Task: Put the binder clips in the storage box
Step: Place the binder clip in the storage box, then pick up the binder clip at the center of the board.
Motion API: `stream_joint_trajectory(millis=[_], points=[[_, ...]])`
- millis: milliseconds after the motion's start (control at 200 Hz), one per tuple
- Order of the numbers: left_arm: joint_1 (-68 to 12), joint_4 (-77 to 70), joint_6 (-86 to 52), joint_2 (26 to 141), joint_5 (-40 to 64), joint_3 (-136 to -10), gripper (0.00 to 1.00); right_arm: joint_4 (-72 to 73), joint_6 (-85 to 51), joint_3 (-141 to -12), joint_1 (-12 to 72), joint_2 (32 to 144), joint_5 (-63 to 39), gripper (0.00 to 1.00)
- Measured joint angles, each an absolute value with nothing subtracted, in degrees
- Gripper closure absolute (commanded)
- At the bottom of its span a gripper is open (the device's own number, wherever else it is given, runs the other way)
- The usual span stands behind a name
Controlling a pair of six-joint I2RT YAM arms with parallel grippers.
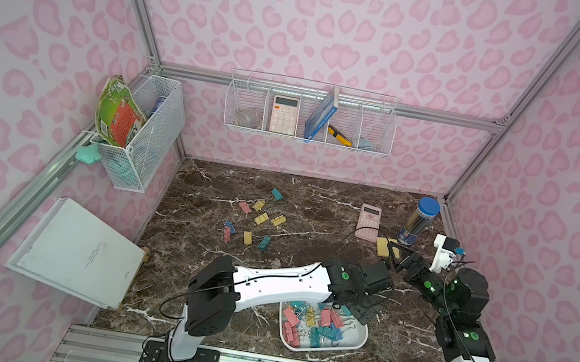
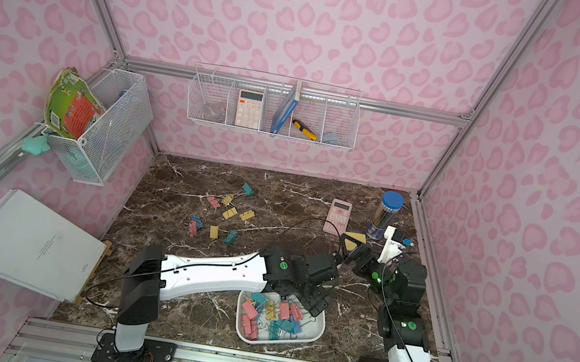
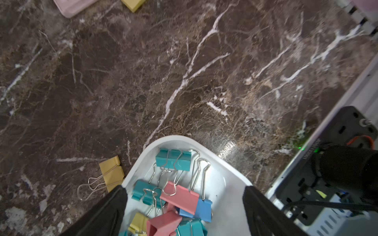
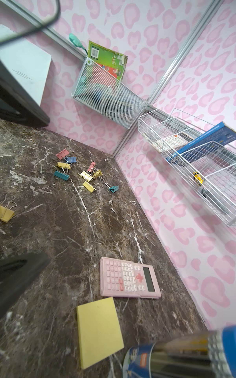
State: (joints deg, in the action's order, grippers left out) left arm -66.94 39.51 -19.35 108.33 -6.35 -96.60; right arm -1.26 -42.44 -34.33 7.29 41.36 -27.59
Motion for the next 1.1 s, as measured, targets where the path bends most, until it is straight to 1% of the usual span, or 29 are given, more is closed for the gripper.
stream_joint_trajectory(millis=[55,110,155,220,300,400,510,535,600,675,750,820,900,965,1100], points=[[-64.4,40.0,-19.4,103.7,-4.3,-93.3,0.06,0.6,-40.8,-36.8,12.5,44.8,-24.9,0.03],[-59.6,39.4,-19.9,96.3,-2.3,-88.5,0.06,1.1,-38.4,-39.7,18.7,49.6,-21.5,0.03],[-55.0,37.7,-20.7,89.4,-1.7,-85.0,0.02,1.6,-36.6,-42.5,24.6,55.4,-18.8,0.04],[-48.5,35.8,-21.1,80.2,-2.2,-80.4,0.02,1.1,-34.0,-46.5,31.7,64.8,-15.1,0.04],[-41.1,35.7,-20.4,69.9,-2.1,-74.9,0.02,0.7,-31.7,-52.2,38.5,75.4,-11.8,0.05],[-30.6,36.8,-18.5,61.9,-2.1,-70.6,0.02,1.1,-31.5,-60.2,43.4,88.5,-10.1,0.07],[-20.2,37.8,-17.6,59.3,0.1,-67.3,0.02,2.9,-35.5,-66.1,44.8,100.9,-10.3,0.08],[-18.5,37.9,-17.5,59.2,0.9,-66.6,0.02,3.8,-36.9,-66.7,44.8,103.3,-11.1,0.11],[-16.0,38.1,-17.1,59.6,2.7,-64.9,0.02,6.7,-40.4,-67.9,44.4,108.9,-13.8,0.19],[-14.6,38.9,-16.5,60.1,5.0,-64.0,0.02,9.7,-44.2,-69.4,44.2,113.9,-17.2,0.23],[-14.2,39.4,-16.5,60.8,6.8,-64.0,0.02,13.1,-47.0,-71.3,44.5,117.6,-19.8,0.30],[-14.2,40.2,-16.4,61.4,8.2,-64.0,0.02,17.1,-49.7,-71.6,44.9,119.6,-22.0,0.36],[-14.1,40.5,-16.0,62.0,10.5,-64.0,0.02,22.0,-52.8,-71.0,44.8,121.6,-25.0,0.49],[-14.1,40.6,-15.7,62.5,11.7,-64.2,0.01,25.2,-55.7,-71.0,44.3,123.5,-26.1,0.57],[-14.0,41.6,-14.8,62.8,12.8,-64.8,0.02,26.9,-57.4,-72.6,43.9,125.8,-27.1,0.71]])
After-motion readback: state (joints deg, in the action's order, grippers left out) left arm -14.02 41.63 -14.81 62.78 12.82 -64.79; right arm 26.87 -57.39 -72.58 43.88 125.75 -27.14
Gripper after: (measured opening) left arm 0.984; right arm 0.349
